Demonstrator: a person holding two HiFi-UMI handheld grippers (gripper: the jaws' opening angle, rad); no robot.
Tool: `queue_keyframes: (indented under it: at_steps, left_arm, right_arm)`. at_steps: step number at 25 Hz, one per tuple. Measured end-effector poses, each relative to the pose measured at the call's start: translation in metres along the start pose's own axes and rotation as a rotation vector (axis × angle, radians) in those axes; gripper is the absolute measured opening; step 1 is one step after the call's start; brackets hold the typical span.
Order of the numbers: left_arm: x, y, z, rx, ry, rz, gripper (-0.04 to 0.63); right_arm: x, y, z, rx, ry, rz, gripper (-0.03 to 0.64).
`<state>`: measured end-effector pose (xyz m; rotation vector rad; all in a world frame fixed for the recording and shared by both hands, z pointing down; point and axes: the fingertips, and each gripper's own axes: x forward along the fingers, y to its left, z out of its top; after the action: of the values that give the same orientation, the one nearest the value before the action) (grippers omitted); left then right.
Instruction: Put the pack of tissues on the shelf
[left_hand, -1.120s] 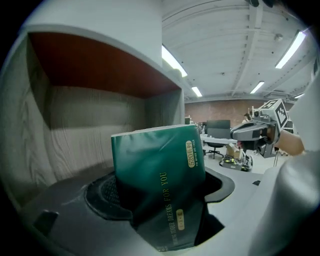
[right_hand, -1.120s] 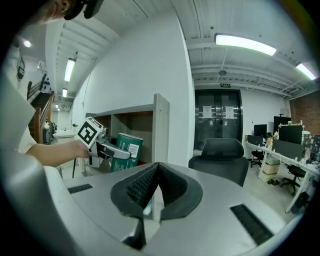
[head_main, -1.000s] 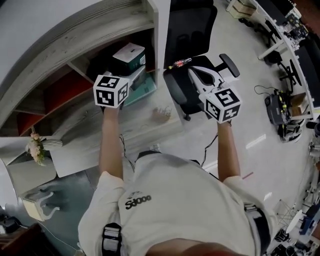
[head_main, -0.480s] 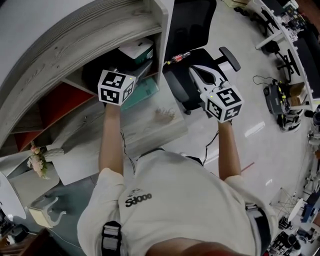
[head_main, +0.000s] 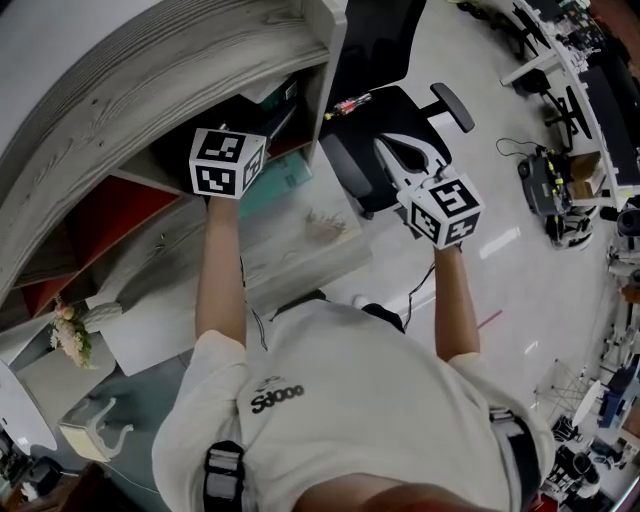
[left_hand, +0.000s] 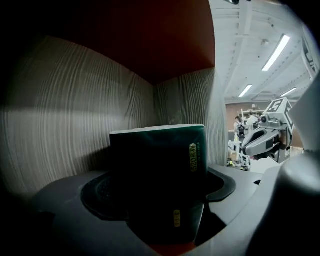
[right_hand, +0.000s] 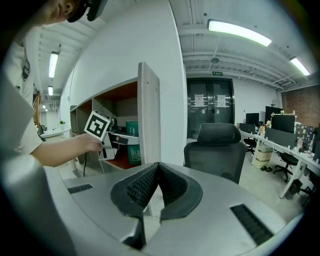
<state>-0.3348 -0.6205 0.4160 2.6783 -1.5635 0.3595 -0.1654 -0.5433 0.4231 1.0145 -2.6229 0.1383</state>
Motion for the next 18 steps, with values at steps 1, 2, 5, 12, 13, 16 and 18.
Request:
queue_keyframes:
  at_steps: [1,2,5,12,13,16,18]
  left_arm:
    - [-0.003,0.001,0.0,-0.005,-0.009,0.027,0.416]
    - [-0.007,0.003,-0.001,-0.014,-0.021,0.058,0.427]
    - [-0.023,0.011,-0.004,-0.051,-0.041,0.133,0.442]
    - [-0.039,0.009,-0.016,-0.078,-0.01,0.167,0.416]
    - [-0.037,0.008,-0.016,-0.078,-0.009,0.161,0.402]
    - [-0.031,0.007,-0.015,-0.073,-0.005,0.149,0.394]
    - [-0.024,0.007,-0.013,-0.069,-0.008,0.137,0.393]
  right_arm:
    - [0.0,0.0,-0.002,0.0,0.003,-0.001,0.006]
    - [-0.001,-0.001,-0.003,0.002,0.006,-0.002,0.006]
    - [-0.002,-0.005,-0.008,0.011,0.011,-0.008,0.006]
    - [-0.001,-0.003,-0.009,0.016,0.008,0.003,0.006]
    - [-0.001,-0.002,-0.009,0.015,0.007,0.006,0.006]
    - [-0.001,-0.002,-0.008,0.011,0.004,0.006,0.006]
    - [-0.002,-0.003,-0.008,0.012,0.002,0.002,0.006]
